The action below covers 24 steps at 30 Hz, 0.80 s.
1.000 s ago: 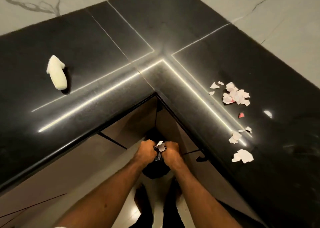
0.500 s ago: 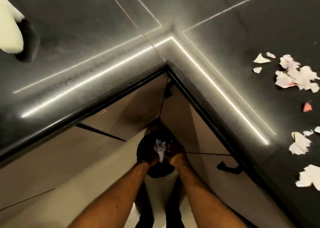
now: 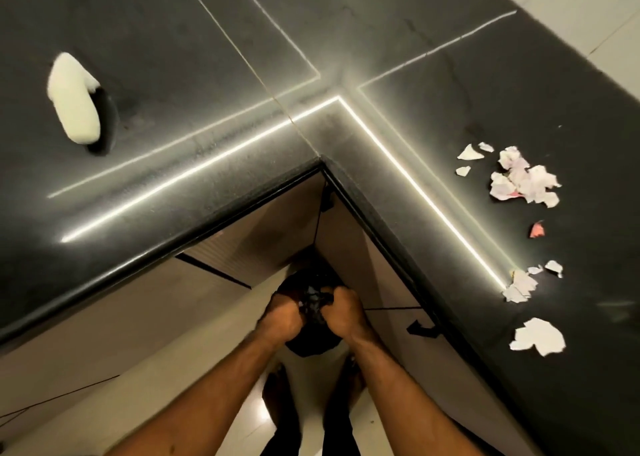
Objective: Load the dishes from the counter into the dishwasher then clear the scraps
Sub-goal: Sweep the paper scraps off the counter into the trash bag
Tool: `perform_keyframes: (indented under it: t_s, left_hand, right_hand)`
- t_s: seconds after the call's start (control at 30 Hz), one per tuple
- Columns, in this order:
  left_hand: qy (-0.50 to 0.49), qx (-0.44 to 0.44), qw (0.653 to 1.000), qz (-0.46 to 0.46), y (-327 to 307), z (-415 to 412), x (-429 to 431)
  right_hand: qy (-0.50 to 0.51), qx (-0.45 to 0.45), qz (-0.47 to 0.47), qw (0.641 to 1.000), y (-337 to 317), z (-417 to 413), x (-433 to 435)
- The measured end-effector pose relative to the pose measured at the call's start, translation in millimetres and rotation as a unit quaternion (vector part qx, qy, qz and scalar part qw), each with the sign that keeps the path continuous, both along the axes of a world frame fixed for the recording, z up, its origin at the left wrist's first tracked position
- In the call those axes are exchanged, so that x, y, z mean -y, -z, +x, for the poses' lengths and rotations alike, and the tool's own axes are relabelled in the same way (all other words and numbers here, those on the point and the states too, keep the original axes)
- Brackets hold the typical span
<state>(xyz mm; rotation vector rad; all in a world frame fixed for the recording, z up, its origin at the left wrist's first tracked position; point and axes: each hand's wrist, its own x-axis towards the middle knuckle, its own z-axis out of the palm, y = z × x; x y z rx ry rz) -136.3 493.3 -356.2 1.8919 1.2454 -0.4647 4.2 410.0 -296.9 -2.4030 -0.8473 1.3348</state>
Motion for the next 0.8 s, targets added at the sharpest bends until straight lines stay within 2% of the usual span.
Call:
perform_keyframes:
  t_s: [0.03, 0.07, 0.23, 0.5, 0.6, 0.8]
  left_hand:
    - [0.037, -0.014, 0.999, 0.034, -32, 1, -1]
    - [0.016, 0.01, 0.999, 0.044, -60, 2, -3]
    - [0.04, 0.07, 0.993, 0.092, -141, 6, -15]
    - [0.112, 0.201, 0.959, 0.166, -251, 17, 3]
    - [0.131, 0.218, 0.953, 0.165, -277, 23, 15]
    - [0.182, 0.221, 0.947, 0.147, -310, 39, 34]
  right_hand:
    - [0.001, 0.0, 0.016, 1.0, -13, 0, 0]
    - [0.001, -0.003, 0.032, 0.999, -24, 0, -1]
    - [-0.016, 0.016, 0.134, 0.991, -93, -4, 12]
    - [0.016, 0.103, 0.349, 0.931, -204, -1, 71]
    - [0.046, 0.137, 0.365, 0.92, -228, 8, 97]
    - [0.094, 0.2, 0.332, 0.917, -241, 28, 142]
